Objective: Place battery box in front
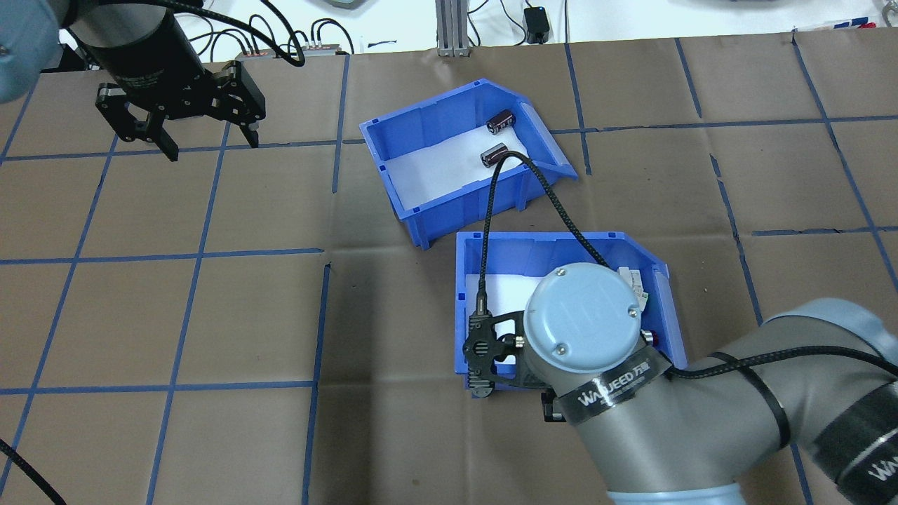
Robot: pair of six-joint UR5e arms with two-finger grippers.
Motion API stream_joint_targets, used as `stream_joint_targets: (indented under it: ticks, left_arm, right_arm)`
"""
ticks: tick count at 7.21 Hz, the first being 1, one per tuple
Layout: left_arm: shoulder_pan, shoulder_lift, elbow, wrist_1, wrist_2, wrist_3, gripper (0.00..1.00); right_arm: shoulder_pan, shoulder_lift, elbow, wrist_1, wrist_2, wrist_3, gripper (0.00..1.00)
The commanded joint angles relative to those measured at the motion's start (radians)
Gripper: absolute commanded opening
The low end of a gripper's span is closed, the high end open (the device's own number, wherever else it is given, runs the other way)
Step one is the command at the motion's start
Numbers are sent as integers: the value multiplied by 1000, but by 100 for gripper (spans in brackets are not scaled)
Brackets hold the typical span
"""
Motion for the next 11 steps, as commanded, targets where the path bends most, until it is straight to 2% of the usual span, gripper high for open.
stream_joint_targets:
  ticks: [1, 2, 6, 7, 8, 10, 11]
  left_arm:
    - [1, 9, -9, 75, 4, 182, 100]
    - [1, 7, -11, 82, -1, 182, 100]
    - [1, -5, -12, 80, 1, 171, 100]
    - [1, -5, -12, 82, 1, 170, 100]
    - [1, -3, -11, 93, 1, 170, 100]
    - [1, -5, -12, 96, 2, 171, 100]
    - [1, -5, -12, 96, 3, 172, 100]
  right_arm:
    - [111, 92, -2, -110, -27, 113, 0]
    - [139, 120, -2, -144, -38, 134, 0]
    - [196, 142, -3, -161, -36, 174, 0]
    - [196, 148, -2, -161, -36, 174, 28]
    - [194, 151, -2, -159, -39, 173, 99]
    - [173, 116, -9, -153, -68, 159, 100]
    - [153, 68, -9, -145, -96, 154, 100]
